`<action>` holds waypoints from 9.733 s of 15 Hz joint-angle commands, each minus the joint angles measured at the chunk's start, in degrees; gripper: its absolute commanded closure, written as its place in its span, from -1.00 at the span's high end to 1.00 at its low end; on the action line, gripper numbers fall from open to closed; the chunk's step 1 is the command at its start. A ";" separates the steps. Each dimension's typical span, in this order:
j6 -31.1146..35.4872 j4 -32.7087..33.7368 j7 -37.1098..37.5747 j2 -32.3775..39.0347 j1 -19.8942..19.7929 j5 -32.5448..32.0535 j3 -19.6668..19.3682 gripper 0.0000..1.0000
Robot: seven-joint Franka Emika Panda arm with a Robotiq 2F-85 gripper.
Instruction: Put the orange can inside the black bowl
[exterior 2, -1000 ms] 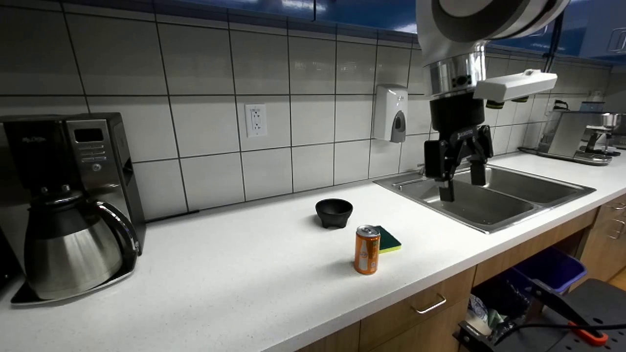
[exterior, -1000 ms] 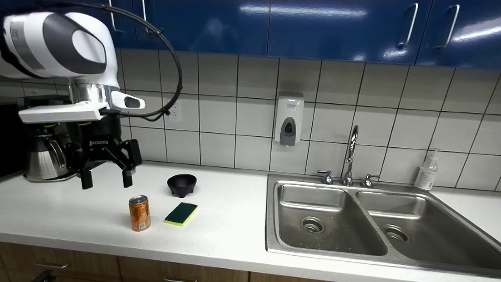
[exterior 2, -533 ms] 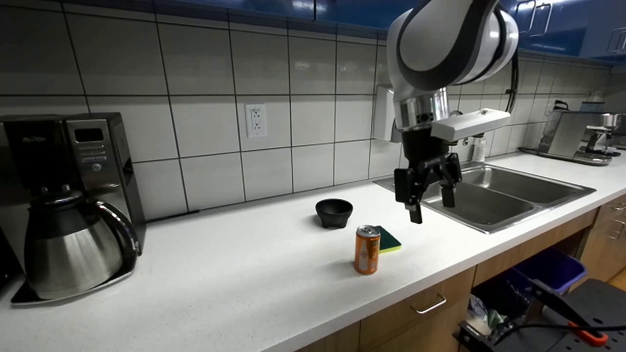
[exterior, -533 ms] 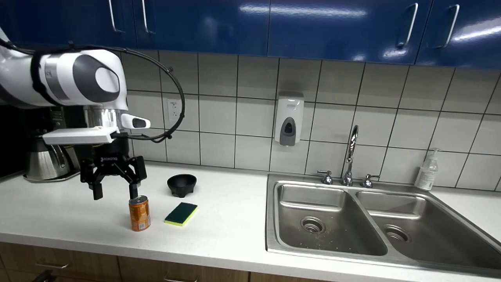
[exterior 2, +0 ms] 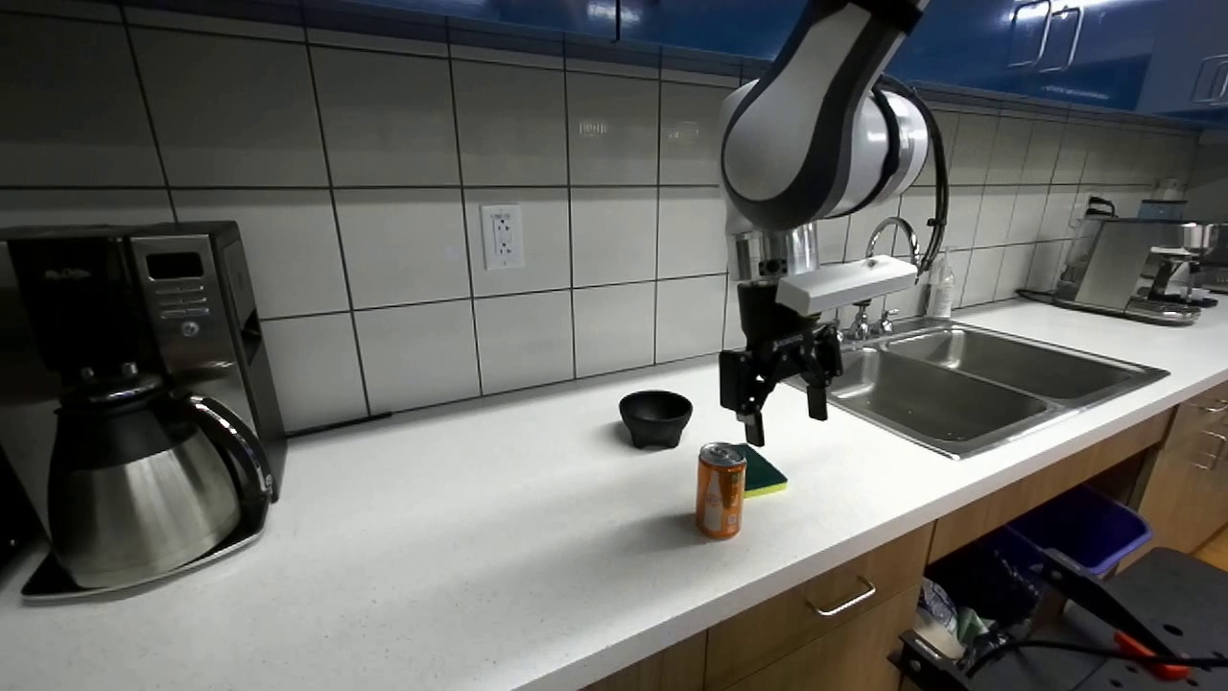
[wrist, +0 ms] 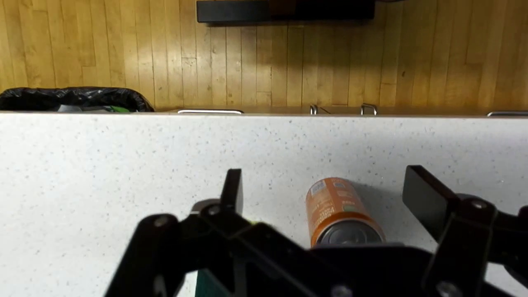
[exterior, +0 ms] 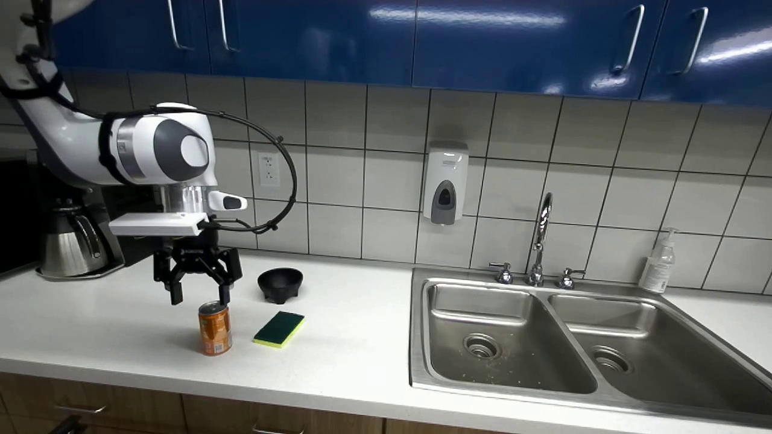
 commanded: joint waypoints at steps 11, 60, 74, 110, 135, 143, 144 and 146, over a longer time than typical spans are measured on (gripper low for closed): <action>10.26 6.51 2.48 10.17 3.65 0.81 -0.48 1.00; 19.59 10.55 6.99 22.16 14.21 -8.26 -11.51 -0.02; 14.32 18.88 11.36 21.99 12.19 -6.63 -14.65 -0.20; 0.44 50.74 18.12 36.95 7.45 3.02 -12.21 -0.20; -13.06 67.97 21.36 48.36 9.02 1.78 -12.02 1.00; -13.29 62.09 20.39 44.26 8.21 1.68 -12.65 1.00; -12.43 61.12 20.08 43.60 7.98 1.82 -12.49 1.00; -11.43 59.64 19.73 42.31 7.79 1.97 -12.16 1.00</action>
